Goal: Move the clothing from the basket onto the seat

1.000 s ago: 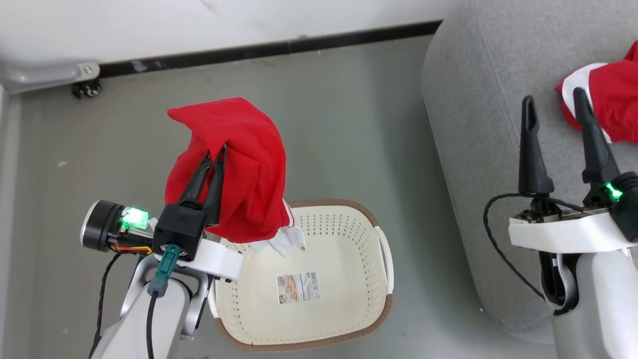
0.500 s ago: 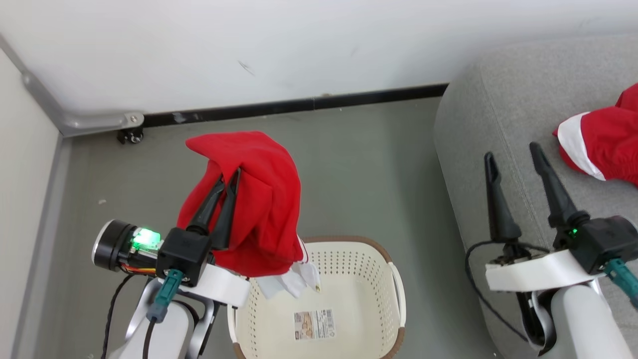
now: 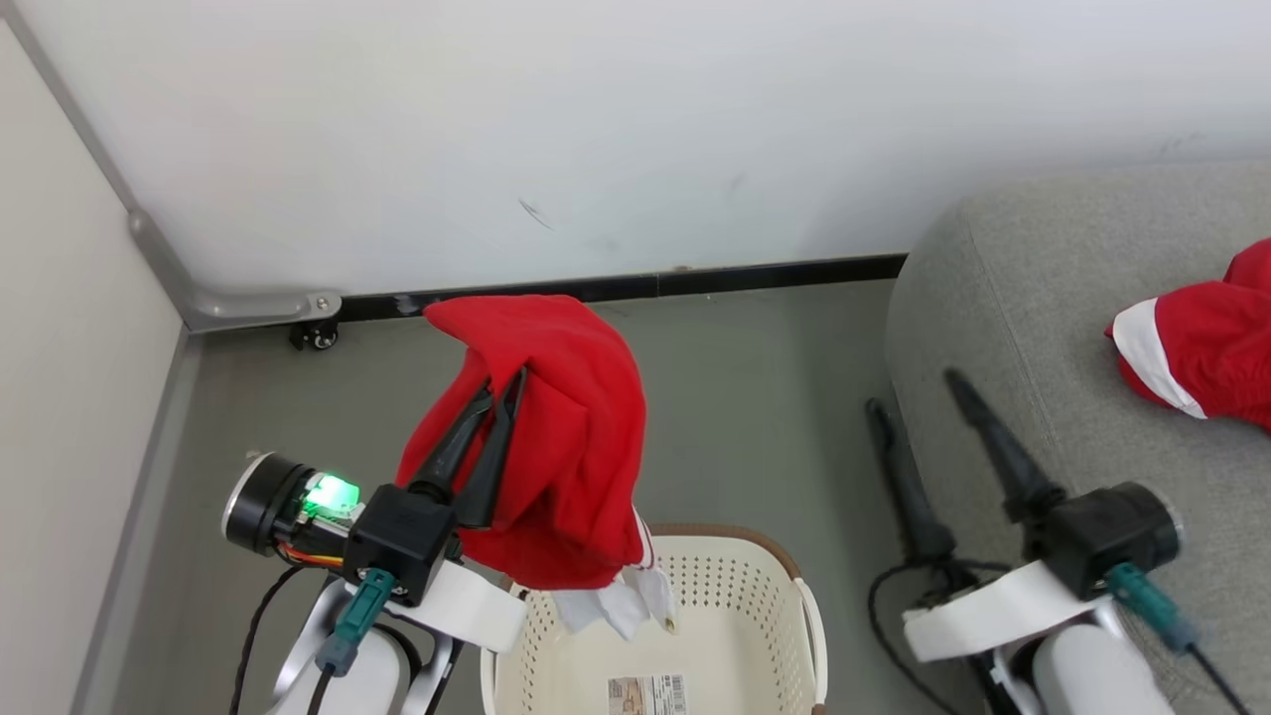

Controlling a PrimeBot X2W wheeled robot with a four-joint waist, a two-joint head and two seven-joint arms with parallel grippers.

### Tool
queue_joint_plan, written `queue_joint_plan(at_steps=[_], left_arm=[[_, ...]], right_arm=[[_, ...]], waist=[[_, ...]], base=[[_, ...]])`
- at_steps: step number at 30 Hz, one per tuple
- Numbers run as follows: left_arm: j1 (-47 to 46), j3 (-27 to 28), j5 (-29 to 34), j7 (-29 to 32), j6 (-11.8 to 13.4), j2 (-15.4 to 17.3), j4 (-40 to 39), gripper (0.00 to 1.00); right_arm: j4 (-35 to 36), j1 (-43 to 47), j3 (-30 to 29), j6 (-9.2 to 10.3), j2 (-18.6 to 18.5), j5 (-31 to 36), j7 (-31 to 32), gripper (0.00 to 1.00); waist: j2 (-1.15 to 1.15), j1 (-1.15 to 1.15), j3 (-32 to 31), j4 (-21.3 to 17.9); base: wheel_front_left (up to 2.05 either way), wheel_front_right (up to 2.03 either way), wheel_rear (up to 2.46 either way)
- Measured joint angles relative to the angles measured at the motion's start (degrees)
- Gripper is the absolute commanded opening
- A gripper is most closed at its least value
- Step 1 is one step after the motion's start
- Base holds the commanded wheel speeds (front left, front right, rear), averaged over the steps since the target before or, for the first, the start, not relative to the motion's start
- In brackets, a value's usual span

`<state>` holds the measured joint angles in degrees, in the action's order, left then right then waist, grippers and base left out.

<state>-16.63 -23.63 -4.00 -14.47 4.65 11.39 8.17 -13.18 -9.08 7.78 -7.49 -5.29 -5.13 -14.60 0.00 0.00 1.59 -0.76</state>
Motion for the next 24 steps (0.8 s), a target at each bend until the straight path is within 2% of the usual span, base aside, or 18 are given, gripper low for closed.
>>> queue_joint_plan(at_steps=[8, 17, 24], left_arm=[[-0.1, -1.8, 0.0, 0.0, -1.6, -0.8, 0.4, 0.0], [-1.4, -2.4, 0.0, 0.0, -2.2, -1.2, 2.3, 0.0], [-3.4, -2.3, 0.0, 0.0, -2.2, -2.2, 4.0, 0.0]], right_arm=[[-0.3, 1.0, 10.0, 0.0, -1.5, -1.7, 1.5, 1.0], [0.3, 0.9, 20.8, 0.0, -4.0, -4.7, 2.9, 1.0], [0.7, 0.8, 26.0, 0.0, -5.5, -7.1, 4.0, 1.0]], waist=[[0.0, 0.0, -2.1, 1.4], [0.0, 0.0, -3.3, 2.2], [0.0, 0.0, -3.2, 1.9]], base=[[0.0, 0.0, 0.0], [0.0, 0.0, 0.0], [0.0, 0.0, 0.0]])
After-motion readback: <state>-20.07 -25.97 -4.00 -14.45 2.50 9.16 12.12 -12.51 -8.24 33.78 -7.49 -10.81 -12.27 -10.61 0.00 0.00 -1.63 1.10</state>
